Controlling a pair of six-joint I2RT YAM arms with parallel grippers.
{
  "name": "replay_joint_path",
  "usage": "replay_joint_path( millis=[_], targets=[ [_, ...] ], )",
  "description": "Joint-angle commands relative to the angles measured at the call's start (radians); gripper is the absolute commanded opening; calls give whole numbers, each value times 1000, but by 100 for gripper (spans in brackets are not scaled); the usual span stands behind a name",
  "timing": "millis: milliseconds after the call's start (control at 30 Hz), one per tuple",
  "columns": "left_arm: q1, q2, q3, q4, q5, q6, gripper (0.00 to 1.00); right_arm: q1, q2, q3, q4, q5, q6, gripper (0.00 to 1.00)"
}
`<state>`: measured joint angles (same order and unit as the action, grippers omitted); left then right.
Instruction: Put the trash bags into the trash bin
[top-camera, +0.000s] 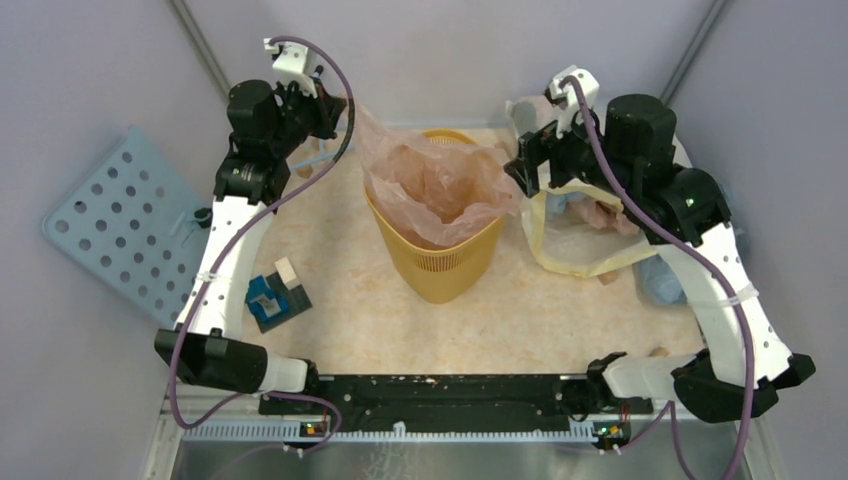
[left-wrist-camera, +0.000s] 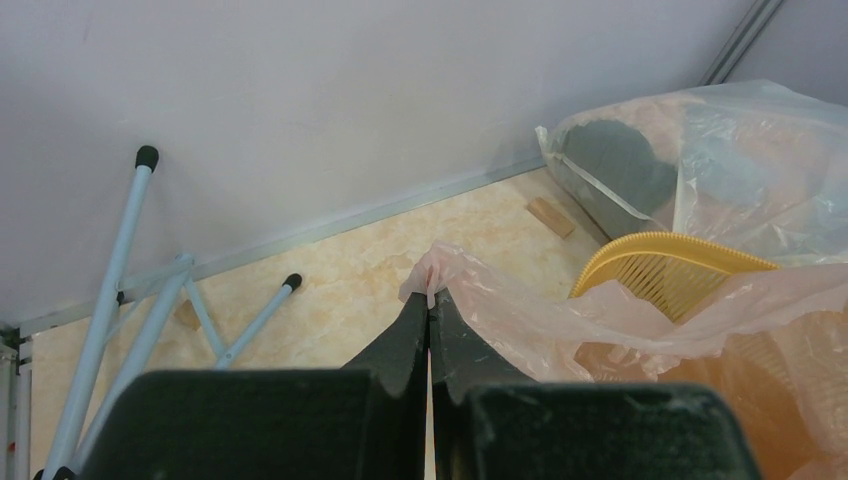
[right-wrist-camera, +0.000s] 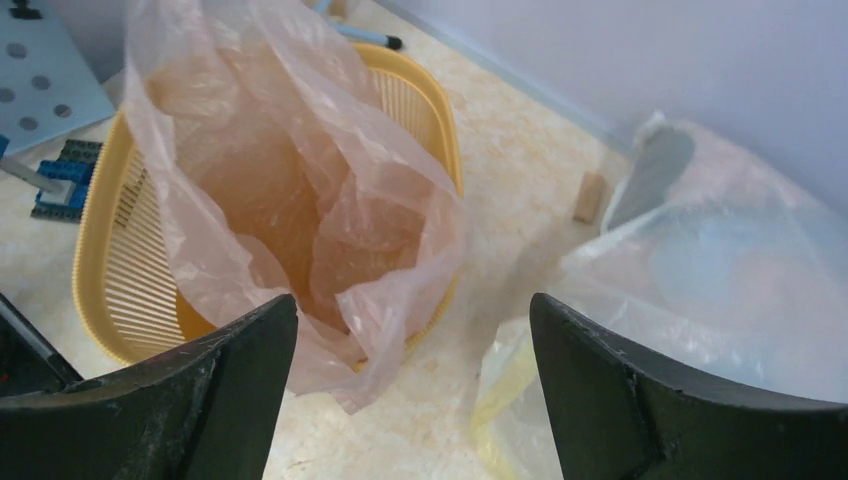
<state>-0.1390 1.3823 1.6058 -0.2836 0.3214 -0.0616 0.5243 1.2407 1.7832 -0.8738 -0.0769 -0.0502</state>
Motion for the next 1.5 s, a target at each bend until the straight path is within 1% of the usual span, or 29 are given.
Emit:
replay_joint_path(
  millis=[0, 100, 167, 333, 400, 433, 467, 567, 600, 633, 733, 900, 933, 1100, 1233, 1267, 1333, 1467],
  targets=[
    [7, -11, 11, 63, 7, -15, 0, 64, 46, 50, 73, -110, -159, 85],
    [8, -15, 10, 67, 6, -15, 0, 112, 102, 55, 100, -61, -192, 83],
    [9, -19, 5, 71, 0, -15, 0, 115, 155, 80, 111, -38, -192, 80],
    [12, -41, 1, 83, -20, -13, 0, 115, 254, 157, 120, 39, -211, 79],
    [15, -51, -1, 90, -25, -12, 0, 115, 288, 189, 119, 51, -224, 75],
    [16, -57, -1, 94, -27, -11, 0, 115, 306, 204, 117, 52, -232, 70],
    [16, -60, -1, 98, -29, -12, 0, 115, 324, 223, 109, 49, -238, 67],
    [19, -70, -1, 105, -34, -12, 0, 115, 380, 283, 73, 44, -249, 66],
    [19, -72, -1, 108, -35, -12, 0, 115, 395, 301, 68, 51, -251, 63],
    [20, -72, -1, 109, -36, -11, 0, 115, 407, 312, 64, 61, -252, 59],
    [24, -73, -1, 115, -38, -12, 0, 115, 433, 332, 66, 100, -256, 40],
    [31, -63, -7, 129, -35, -22, 0, 114, 466, 367, 65, 141, -264, 2],
    [33, -61, -7, 132, -34, -23, 0, 113, 475, 379, 61, 150, -263, 0],
    [46, -37, -9, 156, -36, -40, 0, 93, 495, 413, 76, 174, -259, 0],
    [52, -20, 0, 161, -12, -53, 0, 78, 474, 417, 68, 88, -280, 45],
    [52, -20, 0, 165, -11, -56, 0, 79, 466, 410, 67, 50, -290, 54],
    [54, -23, 0, 170, -11, -62, 0, 78, 444, 396, 68, -13, -303, 61],
    [53, -24, 1, 175, -5, -70, 0, 78, 393, 360, 95, -63, -304, 63]
  ],
)
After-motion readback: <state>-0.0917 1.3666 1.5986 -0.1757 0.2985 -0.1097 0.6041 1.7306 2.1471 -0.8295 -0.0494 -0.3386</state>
